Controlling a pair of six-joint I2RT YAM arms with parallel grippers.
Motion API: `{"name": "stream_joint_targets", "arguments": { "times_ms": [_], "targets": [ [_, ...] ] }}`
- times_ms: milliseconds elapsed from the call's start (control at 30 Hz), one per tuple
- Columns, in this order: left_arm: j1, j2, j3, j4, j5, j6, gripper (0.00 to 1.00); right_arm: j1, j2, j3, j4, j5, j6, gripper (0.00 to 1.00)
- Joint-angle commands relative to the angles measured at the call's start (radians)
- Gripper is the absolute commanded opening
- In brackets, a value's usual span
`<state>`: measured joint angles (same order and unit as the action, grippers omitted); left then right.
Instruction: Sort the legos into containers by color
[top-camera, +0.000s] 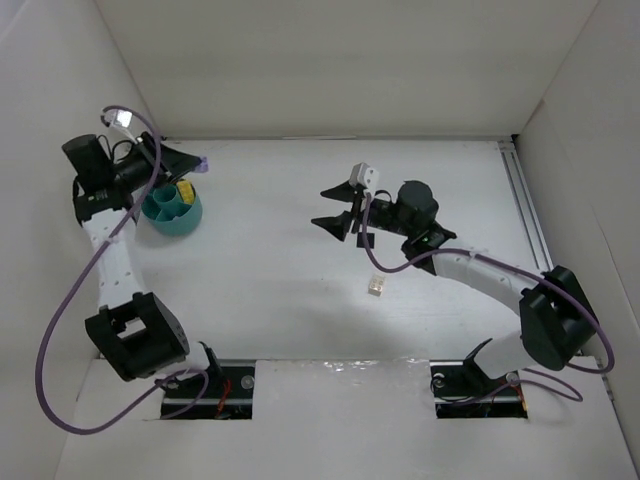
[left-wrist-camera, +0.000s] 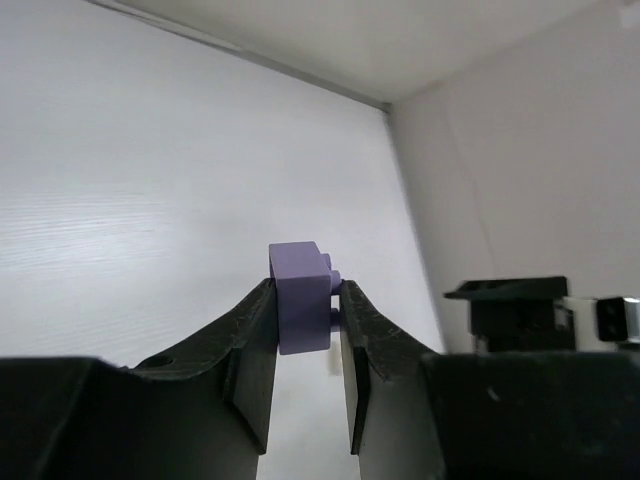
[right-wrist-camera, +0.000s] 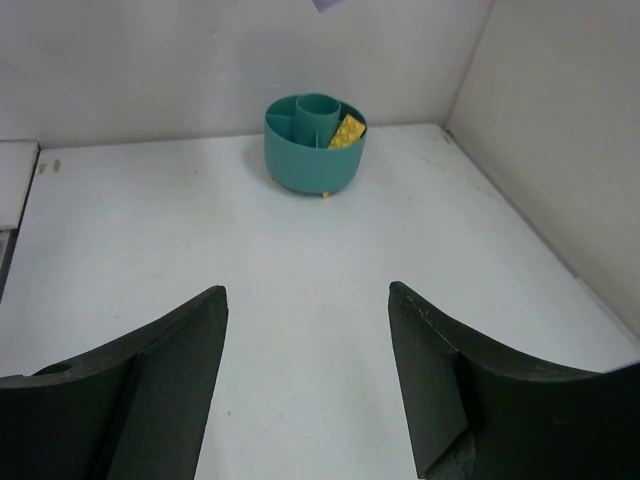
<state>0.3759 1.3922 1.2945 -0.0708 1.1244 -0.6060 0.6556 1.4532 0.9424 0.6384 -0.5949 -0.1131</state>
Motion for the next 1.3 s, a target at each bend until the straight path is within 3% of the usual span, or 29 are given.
{"name": "stream_joint_targets", "arguments": {
  "times_ms": [0, 67, 167, 267, 400, 633, 1267],
  "targets": [
    [0.098, -0.019, 0.121, -0.424, -0.101, 0.417, 0.00, -0.011, -0.013, 0.025, -0.081, -0.025, -0.005, 0.71],
    [0.150, -0.007, 0.150, -0.578, -0.182, 0.515, 0.00, -0.020, -0.013, 0.038, -0.117, -0.034, -0.005, 0.71],
    [0.251, 0.005, 0.160, -0.676, -0.271, 0.638, 0.00, -0.020, 0.009, 0.081, -0.175, -0.034, -0.005, 0.71],
    [0.268, 0.005, 0.160, -0.699, -0.359, 0.713, 0.00, -0.030, 0.032, 0.121, -0.219, -0.034, -0.005, 0.71],
    [0.268, 0.005, 0.120, -0.647, -0.494, 0.678, 0.00, -0.030, 0.041, 0.131, -0.243, -0.034, -0.005, 0.71],
    [0.268, -0.015, 0.045, -0.482, -0.523, 0.480, 0.00, -0.039, 0.021, 0.122, -0.252, -0.025, -0.005, 0.71],
    [0.035, 0.174, 0.163, -0.402, -0.824, 0.456, 0.00, -0.096, 0.049, 0.142, -0.252, -0.036, -0.005, 0.71]
  ]
}}
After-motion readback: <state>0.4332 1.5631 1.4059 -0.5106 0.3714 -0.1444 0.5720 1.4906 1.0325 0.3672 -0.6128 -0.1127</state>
